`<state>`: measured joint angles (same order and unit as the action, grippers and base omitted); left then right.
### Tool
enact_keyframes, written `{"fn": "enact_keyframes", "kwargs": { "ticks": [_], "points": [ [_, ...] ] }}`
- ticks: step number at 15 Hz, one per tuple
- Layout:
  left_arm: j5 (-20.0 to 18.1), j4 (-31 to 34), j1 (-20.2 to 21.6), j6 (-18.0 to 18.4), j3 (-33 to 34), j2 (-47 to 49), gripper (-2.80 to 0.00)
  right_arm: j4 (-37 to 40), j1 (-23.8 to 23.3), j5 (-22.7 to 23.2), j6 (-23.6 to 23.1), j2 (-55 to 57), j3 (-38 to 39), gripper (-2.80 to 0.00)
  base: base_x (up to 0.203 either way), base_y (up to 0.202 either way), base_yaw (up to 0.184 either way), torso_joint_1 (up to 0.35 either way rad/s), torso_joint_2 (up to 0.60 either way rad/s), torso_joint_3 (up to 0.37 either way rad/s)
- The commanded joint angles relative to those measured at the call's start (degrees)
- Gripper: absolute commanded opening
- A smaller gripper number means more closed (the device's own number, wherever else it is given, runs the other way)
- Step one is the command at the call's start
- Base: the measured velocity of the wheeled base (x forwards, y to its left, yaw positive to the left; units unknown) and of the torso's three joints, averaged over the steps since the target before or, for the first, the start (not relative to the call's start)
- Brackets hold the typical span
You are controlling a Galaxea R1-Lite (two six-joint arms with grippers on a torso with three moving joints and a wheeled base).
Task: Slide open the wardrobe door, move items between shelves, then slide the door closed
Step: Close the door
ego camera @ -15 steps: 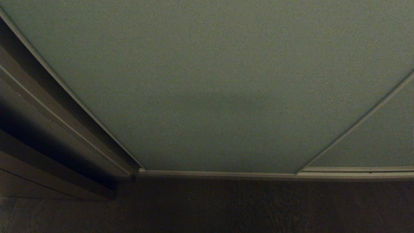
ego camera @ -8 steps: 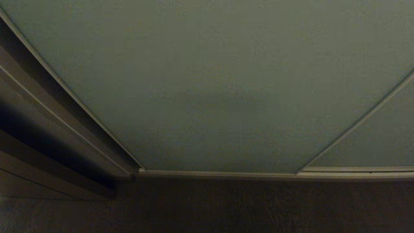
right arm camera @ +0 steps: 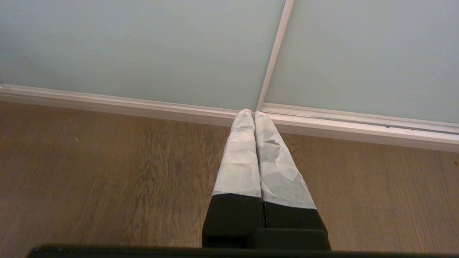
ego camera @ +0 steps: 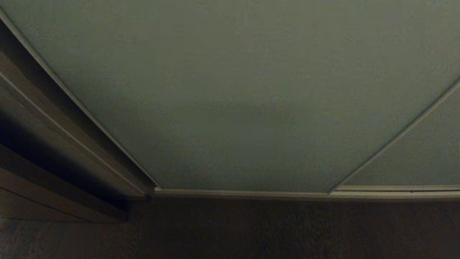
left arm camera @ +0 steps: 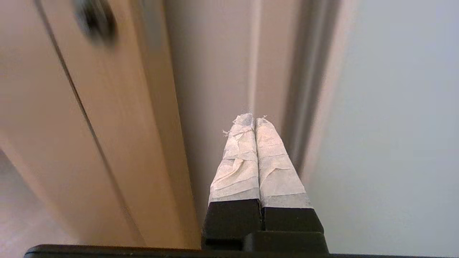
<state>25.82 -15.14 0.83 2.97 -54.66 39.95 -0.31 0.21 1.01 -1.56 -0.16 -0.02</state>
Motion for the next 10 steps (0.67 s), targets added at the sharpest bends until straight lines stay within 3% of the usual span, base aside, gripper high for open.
{"fn": "enact_keyframes", "kwargs": {
  "ticks": [1, 7, 10],
  "points": [
    [3.2, -7.1, 0.0, 0.1, -4.9, 10.0, -2.8, 0.0, 0.1, 0.0, 0.0, 0.2, 0.0, -2.8, 0.0, 0.0, 0.0, 0.0, 0.0, 0.0],
    [6.6, -20.4, 1.0, 1.2, -14.4, 25.2, -2.8, 0.0, 0.1, 0.0, 0.0, 0.2, 0.0, -2.8, 0.0, 0.0, 0.0, 0.0, 0.0, 0.0],
    [4.6, -20.2, 0.9, 1.2, -17.1, 29.6, -2.8, 0.0, 0.1, 0.0, 0.0, 0.2, -0.1, -2.8, 0.0, 0.0, 0.0, 0.0, 0.0, 0.0]
  ]
}}
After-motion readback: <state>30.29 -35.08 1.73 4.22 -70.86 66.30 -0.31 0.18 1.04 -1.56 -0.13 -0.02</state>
